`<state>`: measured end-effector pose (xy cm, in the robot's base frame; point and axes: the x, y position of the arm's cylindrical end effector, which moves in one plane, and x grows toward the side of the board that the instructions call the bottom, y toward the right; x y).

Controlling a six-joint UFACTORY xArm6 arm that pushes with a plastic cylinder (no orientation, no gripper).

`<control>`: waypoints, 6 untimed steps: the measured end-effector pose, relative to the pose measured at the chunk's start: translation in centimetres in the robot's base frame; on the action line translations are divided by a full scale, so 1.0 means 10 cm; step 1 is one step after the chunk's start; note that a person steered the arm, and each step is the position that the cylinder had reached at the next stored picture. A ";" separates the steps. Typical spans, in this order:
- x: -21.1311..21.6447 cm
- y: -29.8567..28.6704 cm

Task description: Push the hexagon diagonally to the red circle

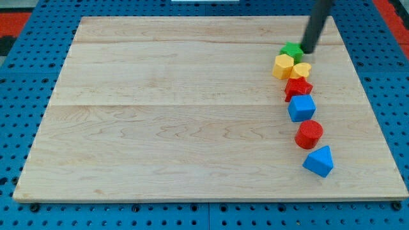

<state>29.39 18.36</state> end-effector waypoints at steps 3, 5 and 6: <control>0.82 -0.81; 0.35 -0.45; 0.61 -0.36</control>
